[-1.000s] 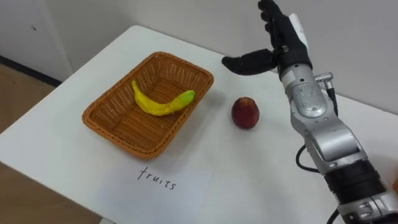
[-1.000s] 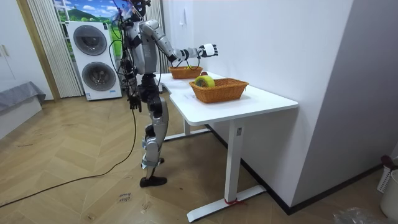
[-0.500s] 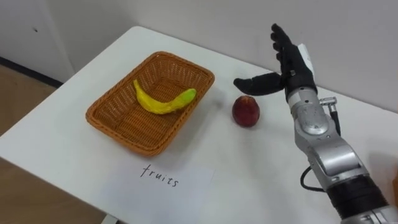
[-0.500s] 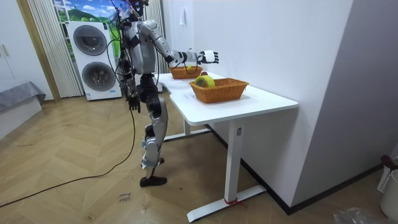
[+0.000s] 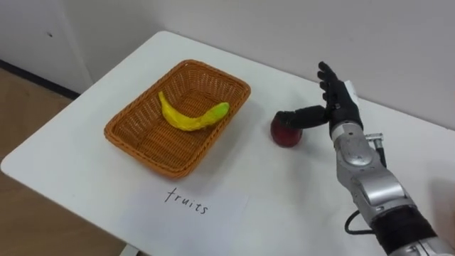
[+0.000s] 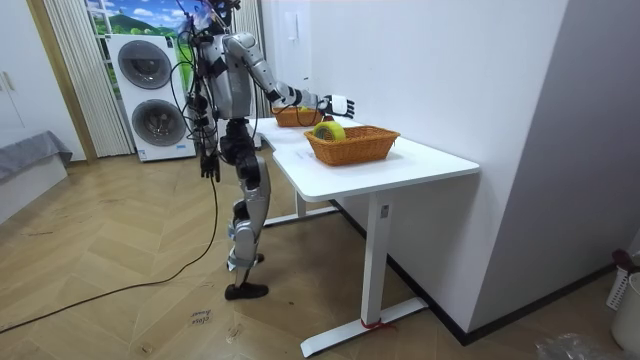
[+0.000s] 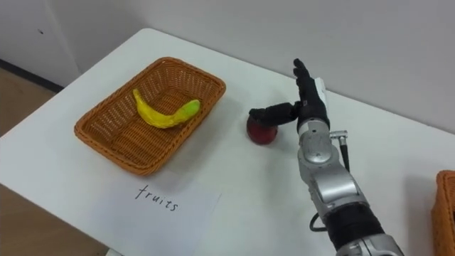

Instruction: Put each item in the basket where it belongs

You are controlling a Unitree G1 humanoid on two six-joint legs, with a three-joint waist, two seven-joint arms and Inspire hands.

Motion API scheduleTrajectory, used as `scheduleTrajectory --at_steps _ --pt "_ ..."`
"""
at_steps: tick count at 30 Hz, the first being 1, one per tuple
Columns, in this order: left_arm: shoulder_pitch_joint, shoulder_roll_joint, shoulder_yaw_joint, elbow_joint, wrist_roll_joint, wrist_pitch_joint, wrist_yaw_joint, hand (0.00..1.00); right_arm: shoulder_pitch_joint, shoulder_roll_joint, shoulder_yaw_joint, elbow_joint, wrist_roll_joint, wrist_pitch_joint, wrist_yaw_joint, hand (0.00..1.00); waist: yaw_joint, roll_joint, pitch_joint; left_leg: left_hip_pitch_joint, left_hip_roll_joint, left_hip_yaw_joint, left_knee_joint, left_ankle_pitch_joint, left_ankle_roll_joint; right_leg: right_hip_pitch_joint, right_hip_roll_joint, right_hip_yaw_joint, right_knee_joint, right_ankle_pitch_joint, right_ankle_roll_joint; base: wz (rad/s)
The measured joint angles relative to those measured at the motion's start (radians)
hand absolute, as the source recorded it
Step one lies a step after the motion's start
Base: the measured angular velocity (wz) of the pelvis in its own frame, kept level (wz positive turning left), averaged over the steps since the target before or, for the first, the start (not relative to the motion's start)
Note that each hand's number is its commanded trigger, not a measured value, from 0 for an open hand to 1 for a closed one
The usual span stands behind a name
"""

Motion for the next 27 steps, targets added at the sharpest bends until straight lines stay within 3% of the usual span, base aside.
scheduleTrajectory --at_steps 27 --pt "0.001 -0.003 -0.007 0.005 -0.003 -0.01 0.001 0.0 0.0 0.016 0.009 0.058 0.039 -0.026 -0.021 0.0 0.001 0.001 0.0009 -0.004 -0.003 -0.011 -0.002 0.001 0.001 0.003 -0.001 -0.009 0.0 0.0 0.001 0.01"
